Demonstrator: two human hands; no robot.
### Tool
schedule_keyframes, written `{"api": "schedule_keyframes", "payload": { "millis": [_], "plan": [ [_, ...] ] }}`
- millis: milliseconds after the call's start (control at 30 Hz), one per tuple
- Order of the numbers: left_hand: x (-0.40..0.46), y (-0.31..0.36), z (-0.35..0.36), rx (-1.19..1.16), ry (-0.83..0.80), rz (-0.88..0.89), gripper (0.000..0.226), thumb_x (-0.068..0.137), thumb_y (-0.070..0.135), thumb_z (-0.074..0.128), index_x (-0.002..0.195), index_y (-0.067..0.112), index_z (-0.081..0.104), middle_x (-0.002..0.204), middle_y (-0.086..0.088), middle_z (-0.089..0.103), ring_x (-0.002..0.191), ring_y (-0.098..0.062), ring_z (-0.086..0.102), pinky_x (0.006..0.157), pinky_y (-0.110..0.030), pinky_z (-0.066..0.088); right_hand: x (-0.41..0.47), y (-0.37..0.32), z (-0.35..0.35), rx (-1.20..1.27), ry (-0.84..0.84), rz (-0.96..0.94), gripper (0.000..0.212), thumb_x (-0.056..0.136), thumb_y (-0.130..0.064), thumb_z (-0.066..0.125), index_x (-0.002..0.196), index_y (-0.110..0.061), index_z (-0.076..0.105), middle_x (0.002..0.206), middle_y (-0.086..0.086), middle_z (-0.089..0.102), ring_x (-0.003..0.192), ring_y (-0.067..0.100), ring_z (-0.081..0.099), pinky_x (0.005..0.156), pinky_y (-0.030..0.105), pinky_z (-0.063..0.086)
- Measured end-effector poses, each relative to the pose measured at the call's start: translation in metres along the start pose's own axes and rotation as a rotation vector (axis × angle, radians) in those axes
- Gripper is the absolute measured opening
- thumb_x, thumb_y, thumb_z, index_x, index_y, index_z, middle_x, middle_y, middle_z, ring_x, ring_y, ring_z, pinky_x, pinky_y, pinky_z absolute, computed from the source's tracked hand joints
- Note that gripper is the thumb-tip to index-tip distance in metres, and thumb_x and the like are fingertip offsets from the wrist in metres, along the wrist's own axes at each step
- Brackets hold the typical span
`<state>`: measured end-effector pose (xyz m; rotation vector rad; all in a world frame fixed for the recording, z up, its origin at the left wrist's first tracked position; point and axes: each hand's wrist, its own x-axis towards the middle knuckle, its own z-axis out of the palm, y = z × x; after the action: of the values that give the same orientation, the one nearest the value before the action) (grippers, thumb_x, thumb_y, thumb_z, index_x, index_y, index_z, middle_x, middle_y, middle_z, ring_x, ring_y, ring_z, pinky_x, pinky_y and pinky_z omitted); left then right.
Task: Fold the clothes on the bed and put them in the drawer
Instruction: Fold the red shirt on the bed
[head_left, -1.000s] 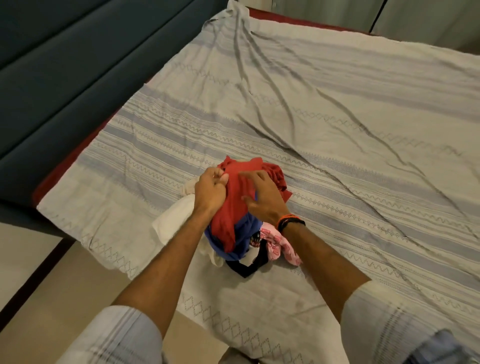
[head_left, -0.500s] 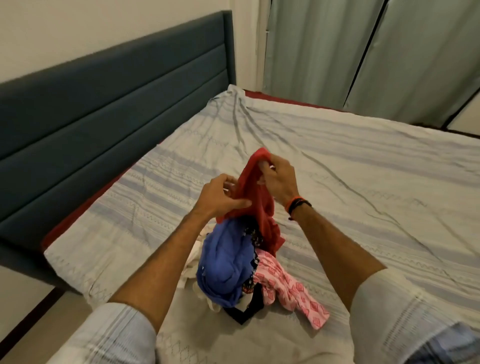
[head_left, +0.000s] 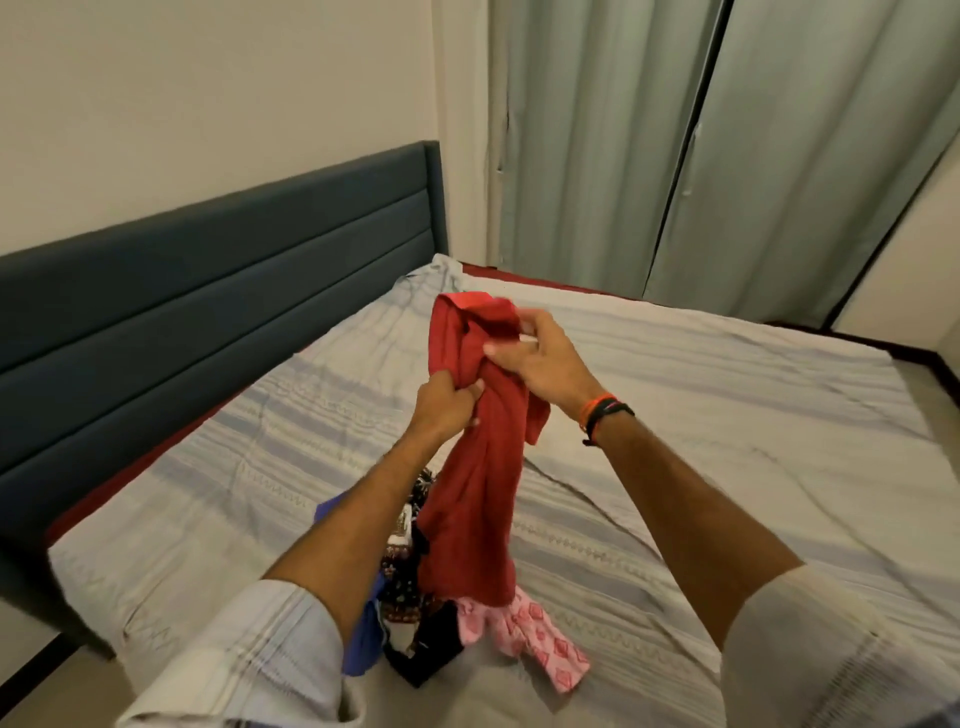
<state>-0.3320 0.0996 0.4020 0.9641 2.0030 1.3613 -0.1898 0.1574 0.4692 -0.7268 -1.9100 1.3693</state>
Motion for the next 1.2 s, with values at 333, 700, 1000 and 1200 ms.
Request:
{"api": "schedule_keyframes", "payload": {
  "millis": [333, 700, 1000, 1200],
  "plan": [
    [-0.066, 0.094, 0.026, -0.689, 0.060, 0.032, 0.008, 0.100, 0.012, 0.056, 0.096, 0.015, 0.063, 0.085, 0.000, 0.062, 0.061, -0.004, 0.061, 0.053, -0.019, 0.052, -0.071, 0.062, -0.033, -0.568, -0.180, 0.221, 0.047, 0.086, -0.046, 0.072, 0.117, -0.011, 0.064, 0.115, 0.009, 0.067, 0.108, 0.030, 0.062, 0.085, 0.033, 0.049],
    [-0.085, 0.048, 0.010, 0.133, -0.244, -0.036, 0.056, 0.069, 0.023, 0.090, 0.117, 0.010, 0.063, 0.106, -0.002, 0.069, 0.096, -0.019, 0.067, 0.081, -0.030, 0.056, -0.024, 0.011, -0.044, 0.047, 0.210, 0.083, 0.037, 0.085, -0.048, 0.064, 0.082, -0.012, 0.071, 0.072, -0.003, 0.072, 0.070, 0.019, 0.069, 0.065, 0.040, 0.057],
    [-0.070, 0.085, -0.013, -0.337, -0.019, -0.026, 0.019, 0.098, 0.016, 0.057, 0.094, 0.003, 0.069, 0.079, -0.010, 0.062, 0.075, -0.023, 0.055, 0.070, -0.034, 0.048, -0.024, -0.007, -0.043, 0.010, -0.064, 0.218, 0.056, 0.080, -0.053, 0.075, 0.116, -0.011, 0.066, 0.095, 0.003, 0.065, 0.085, 0.013, 0.062, 0.067, 0.030, 0.054],
    [-0.070, 0.115, -0.020, -0.739, -0.104, -0.012, 0.038, 0.090, -0.004, 0.063, 0.123, 0.013, 0.056, 0.099, -0.007, 0.066, 0.082, -0.017, 0.067, 0.065, -0.031, 0.060, -0.034, -0.003, -0.045, 0.063, -0.346, 0.408, 0.073, 0.062, -0.073, 0.072, 0.112, -0.020, 0.070, 0.108, 0.004, 0.073, 0.100, 0.025, 0.069, 0.097, 0.044, 0.053]
  ]
}}
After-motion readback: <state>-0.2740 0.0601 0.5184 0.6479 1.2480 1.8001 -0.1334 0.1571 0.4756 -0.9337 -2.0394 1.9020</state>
